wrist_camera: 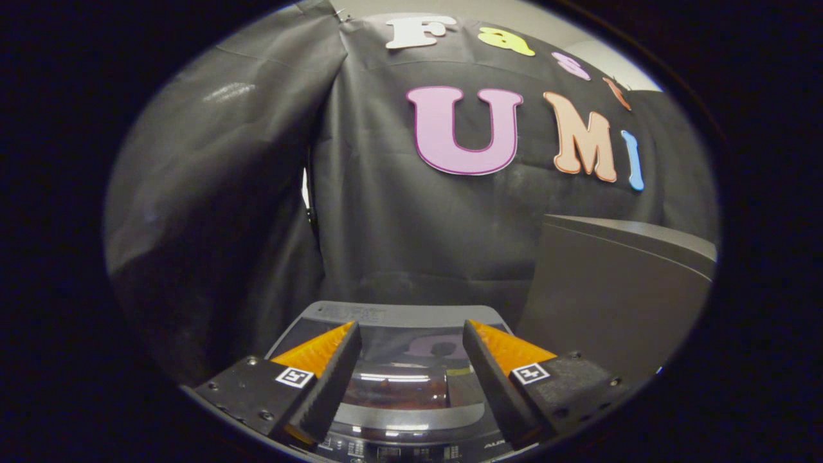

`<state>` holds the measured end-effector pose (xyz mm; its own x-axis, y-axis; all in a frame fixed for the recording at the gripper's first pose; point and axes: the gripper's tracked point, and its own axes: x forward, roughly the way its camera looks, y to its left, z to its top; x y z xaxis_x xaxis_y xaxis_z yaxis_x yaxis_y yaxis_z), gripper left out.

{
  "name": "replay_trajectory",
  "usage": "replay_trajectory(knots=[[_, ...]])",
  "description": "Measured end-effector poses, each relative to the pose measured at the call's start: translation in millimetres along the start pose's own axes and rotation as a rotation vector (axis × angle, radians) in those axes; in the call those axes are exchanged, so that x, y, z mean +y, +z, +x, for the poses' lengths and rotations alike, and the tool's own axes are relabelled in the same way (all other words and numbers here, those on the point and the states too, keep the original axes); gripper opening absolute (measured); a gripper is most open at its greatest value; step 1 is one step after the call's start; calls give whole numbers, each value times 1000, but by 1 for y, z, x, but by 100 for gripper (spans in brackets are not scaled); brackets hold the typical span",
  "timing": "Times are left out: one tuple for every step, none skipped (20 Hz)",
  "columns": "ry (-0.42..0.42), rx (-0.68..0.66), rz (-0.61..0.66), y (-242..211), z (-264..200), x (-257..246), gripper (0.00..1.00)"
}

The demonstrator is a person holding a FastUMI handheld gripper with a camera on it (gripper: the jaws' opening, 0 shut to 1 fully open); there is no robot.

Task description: Put the clothes into the washing machine and then close the washing machine lid.

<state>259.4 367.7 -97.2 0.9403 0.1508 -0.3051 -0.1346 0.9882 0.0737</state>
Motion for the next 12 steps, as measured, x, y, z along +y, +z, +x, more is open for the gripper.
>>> replay_trajectory(knots=[[4,-3,6,1,-7,-2,97],[3,0,6,4,-14,-6,97],[0,7,4,5,-21,-10,97],[-3,20,1,4,-28,-14,97],[-8,19,-5,8,-34,-17,97],[-13,14,-8,14,-41,-21,97],[-12,8,-9,16,-51,-29,97],[-12,3,-3,18,-59,-33,97],[-8,0,1,22,-68,-37,97],[-4,-2,7,26,-75,-40,97],[-1,-7,8,32,-84,-45,97],[3,-8,14,36,-93,-49,97]])
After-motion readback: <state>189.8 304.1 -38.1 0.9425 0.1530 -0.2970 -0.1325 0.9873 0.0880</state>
